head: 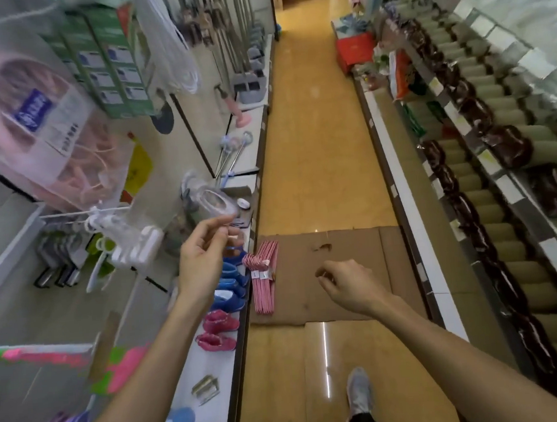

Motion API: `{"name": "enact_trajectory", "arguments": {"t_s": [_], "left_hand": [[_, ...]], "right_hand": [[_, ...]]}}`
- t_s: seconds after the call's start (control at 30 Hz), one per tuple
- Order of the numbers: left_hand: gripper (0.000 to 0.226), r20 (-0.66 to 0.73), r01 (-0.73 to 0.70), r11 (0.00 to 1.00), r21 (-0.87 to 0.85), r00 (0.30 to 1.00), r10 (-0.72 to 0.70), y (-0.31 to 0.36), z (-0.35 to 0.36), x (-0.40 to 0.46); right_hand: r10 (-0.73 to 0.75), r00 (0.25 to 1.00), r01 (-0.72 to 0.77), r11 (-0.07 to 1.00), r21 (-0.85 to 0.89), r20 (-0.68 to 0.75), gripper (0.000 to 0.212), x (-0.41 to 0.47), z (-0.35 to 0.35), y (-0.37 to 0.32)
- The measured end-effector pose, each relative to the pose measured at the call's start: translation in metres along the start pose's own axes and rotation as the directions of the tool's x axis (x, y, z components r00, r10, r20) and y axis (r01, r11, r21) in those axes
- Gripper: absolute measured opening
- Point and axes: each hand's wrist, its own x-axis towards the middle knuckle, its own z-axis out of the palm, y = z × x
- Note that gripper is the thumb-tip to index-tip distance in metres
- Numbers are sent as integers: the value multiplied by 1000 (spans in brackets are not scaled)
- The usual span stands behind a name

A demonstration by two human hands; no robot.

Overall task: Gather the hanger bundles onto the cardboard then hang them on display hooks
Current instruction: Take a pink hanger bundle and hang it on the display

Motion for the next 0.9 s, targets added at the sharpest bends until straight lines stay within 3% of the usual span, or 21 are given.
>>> {"name": "enact_trajectory", "arguments": {"t_s": [0.13, 0.3, 0.53, 0.7, 0.9], "left_hand": [[22, -51, 77, 997, 27, 996, -75, -41, 25, 65], [19, -127, 213, 975, -69, 967, -220, -125, 50, 117], [18, -187, 304, 952, 38, 938, -292, -309, 51, 202], [18, -228, 310, 949, 60, 930, -289, -451, 48, 245], [14, -149, 310, 919, 242, 948, -281, -591, 58, 284]], "right_hand": [[11, 998, -11, 1000, 1, 63, 26, 75, 22, 31], [5, 990, -9, 1000, 30, 139, 27, 151, 81, 71], [22, 967, -85, 968, 238, 255, 27, 239, 228, 136], [56, 957, -131, 960, 249, 285, 26, 291, 348, 191], [97, 958, -164, 957, 241, 268, 20, 366, 463, 235]]}}
